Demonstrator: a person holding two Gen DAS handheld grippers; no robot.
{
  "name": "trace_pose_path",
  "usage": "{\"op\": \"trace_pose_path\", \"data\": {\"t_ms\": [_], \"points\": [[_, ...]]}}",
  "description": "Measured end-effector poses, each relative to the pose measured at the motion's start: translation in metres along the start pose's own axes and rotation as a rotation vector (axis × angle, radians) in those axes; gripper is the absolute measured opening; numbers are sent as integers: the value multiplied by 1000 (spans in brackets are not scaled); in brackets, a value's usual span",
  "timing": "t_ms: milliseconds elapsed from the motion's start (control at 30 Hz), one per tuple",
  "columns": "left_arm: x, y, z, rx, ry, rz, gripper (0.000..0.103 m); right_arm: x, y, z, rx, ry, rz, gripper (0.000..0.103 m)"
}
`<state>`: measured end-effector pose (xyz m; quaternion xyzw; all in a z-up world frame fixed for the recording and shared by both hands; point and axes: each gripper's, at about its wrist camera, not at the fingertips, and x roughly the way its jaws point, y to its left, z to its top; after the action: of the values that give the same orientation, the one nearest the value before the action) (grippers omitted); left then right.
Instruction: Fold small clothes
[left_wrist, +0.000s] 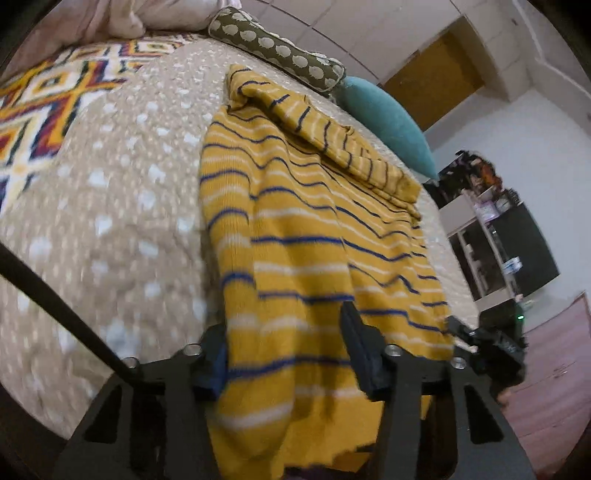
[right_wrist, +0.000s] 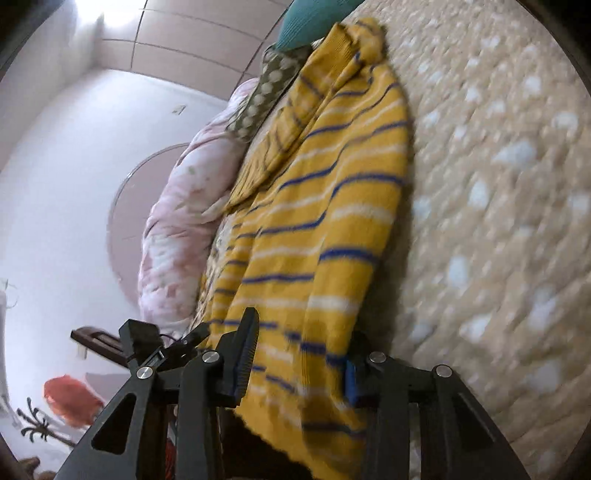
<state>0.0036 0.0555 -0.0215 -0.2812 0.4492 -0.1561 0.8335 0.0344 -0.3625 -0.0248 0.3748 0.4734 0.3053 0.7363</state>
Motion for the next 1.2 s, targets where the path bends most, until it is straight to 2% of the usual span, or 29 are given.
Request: {"op": "trace_pose_path", "data": {"t_ms": [100, 167, 467, 533, 567, 600, 633, 667, 800, 967, 1100, 1200], "points": [[-5, 7, -10, -68, 18, -72, 39, 2, 2, -13, -5, 8, 11, 41], [-7, 8, -17, -80, 17, -77, 38, 3, 1, -21, -3, 14, 18, 40], [-5, -1, -23, -74, -4, -8, 38, 7, 5, -53, -20, 31, -11, 38], [-4, -7, -22, -53, 2, 27, 38, 6, 5, -53, -17, 26, -20, 33], [-3, -11, -21, -42, 8, 56, 34, 4, 4, -54, -17, 22, -29, 29], [-3, -14, -19, -28, 8, 113, 15, 4, 3, -54, -14, 17, -49, 21], [-3, -15, -17, -14, 8, 163, 8, 3, 2, -54, -11, 15, -65, 14], [-4, -16, -15, -4, 7, 187, 8, -1, 0, -54, -7, 13, -74, 12], [-26, -24, -8, 7, -41, 198, 7, -11, 11, -48, -56, -1, -135, 8], [-68, -52, -13, 75, -105, 183, 7, -42, 41, -48, -181, 8, -111, 7], [-94, -60, -34, 64, -96, 137, 7, -66, 54, -64, -244, 49, -127, 7], [-97, -60, -54, 62, -71, 159, 7, -75, 57, -84, -270, 92, -144, 7]]}}
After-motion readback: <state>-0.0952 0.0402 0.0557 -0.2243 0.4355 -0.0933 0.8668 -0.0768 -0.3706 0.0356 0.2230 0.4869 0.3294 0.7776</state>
